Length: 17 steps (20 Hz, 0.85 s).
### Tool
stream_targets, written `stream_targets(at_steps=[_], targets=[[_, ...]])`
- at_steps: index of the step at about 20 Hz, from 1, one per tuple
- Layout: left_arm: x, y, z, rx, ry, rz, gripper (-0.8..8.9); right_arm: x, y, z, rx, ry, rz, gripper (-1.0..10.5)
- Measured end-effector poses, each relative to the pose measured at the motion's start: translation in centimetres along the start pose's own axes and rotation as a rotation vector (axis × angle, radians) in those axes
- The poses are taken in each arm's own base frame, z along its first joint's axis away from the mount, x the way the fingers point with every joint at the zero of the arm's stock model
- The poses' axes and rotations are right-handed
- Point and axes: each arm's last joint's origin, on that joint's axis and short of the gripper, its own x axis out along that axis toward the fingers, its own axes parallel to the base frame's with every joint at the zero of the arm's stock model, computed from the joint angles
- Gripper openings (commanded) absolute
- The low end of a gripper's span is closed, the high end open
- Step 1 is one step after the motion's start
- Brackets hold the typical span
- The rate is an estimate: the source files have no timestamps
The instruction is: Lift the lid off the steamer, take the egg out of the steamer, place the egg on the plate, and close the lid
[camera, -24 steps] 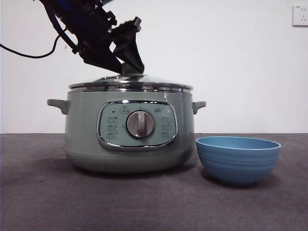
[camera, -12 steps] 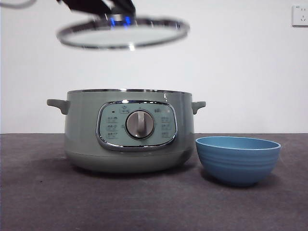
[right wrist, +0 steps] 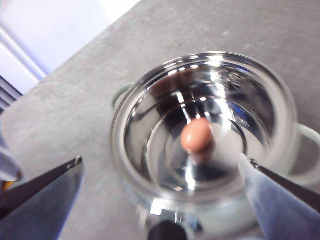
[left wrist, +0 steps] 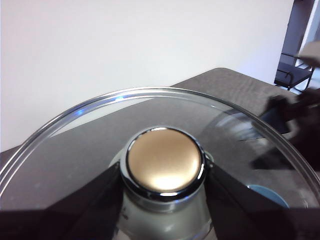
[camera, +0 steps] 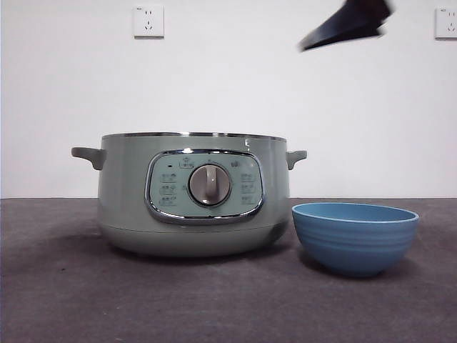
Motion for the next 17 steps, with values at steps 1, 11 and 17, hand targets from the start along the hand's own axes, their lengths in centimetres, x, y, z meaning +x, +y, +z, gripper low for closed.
stream_targets(at_steps=[1,11,17], targets=[[-0.7,0.0,-0.1,0.000,0.000,0.020,-0.08,1.5,0.3,0.0,-0.001,0.023,-0.018,5.9],[-6.2,-0.4,-0.8,0.002,-0.029,0.058,-0.08,13.1,1.1,3.1,-0.055,0.152,-0.127,5.9],[-6.2,-0.4,-0.8,0.002,-0.028,0.058,-0.08,17.5,-0.4,0.9,-0.054,0.254,-0.167,5.9]])
